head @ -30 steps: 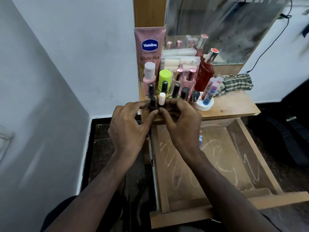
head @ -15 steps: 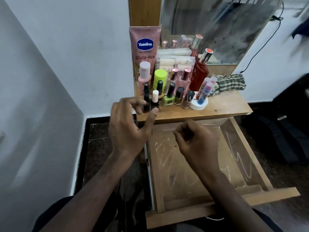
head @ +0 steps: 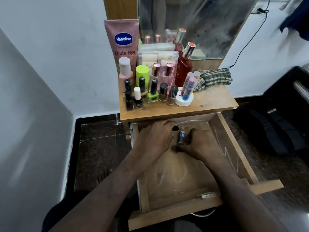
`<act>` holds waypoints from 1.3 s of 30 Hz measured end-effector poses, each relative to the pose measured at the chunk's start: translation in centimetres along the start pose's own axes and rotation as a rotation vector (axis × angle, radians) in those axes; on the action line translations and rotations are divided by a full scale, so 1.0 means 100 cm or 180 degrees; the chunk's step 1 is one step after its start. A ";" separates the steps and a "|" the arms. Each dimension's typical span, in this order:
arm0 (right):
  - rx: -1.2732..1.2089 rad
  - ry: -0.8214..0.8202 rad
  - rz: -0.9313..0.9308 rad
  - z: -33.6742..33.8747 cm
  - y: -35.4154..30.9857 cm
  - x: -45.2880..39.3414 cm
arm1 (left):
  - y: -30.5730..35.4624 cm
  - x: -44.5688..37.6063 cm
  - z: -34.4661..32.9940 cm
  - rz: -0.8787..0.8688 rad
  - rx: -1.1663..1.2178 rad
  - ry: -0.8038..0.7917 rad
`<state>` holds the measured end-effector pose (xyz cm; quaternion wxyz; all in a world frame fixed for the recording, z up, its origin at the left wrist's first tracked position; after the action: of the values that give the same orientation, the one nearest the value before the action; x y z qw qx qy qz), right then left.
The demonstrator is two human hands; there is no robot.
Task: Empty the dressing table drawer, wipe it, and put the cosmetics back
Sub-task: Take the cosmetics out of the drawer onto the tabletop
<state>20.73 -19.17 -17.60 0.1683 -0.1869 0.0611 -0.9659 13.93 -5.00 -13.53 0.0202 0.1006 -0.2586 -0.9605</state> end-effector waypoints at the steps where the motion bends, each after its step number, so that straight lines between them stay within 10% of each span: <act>1: 0.0047 -0.0043 0.0009 -0.002 0.001 -0.003 | 0.001 -0.004 -0.004 0.0042 -0.0095 -0.0047; 25: -0.1569 0.0771 0.0438 0.038 0.041 0.008 | 0.026 -0.012 -0.028 0.0641 -0.0945 -0.0096; 39: -0.2130 0.1134 0.1486 0.059 -0.041 0.059 | 0.004 0.037 0.055 -0.0022 0.0828 0.0862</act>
<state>16.53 -17.68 -9.38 0.2990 -0.0429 0.4390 -0.8462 9.16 -2.98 -9.32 0.0383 0.2316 -0.3751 -0.8968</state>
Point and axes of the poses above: each hand's wrist, its own x-axis away from the middle knuckle, its own z-axis out of the back of the hand, y = z × x, the point moved 9 cm from there along -x, towards the middle knuckle, and after that the axes turned 7 degrees about x, right-handed, at the moved point
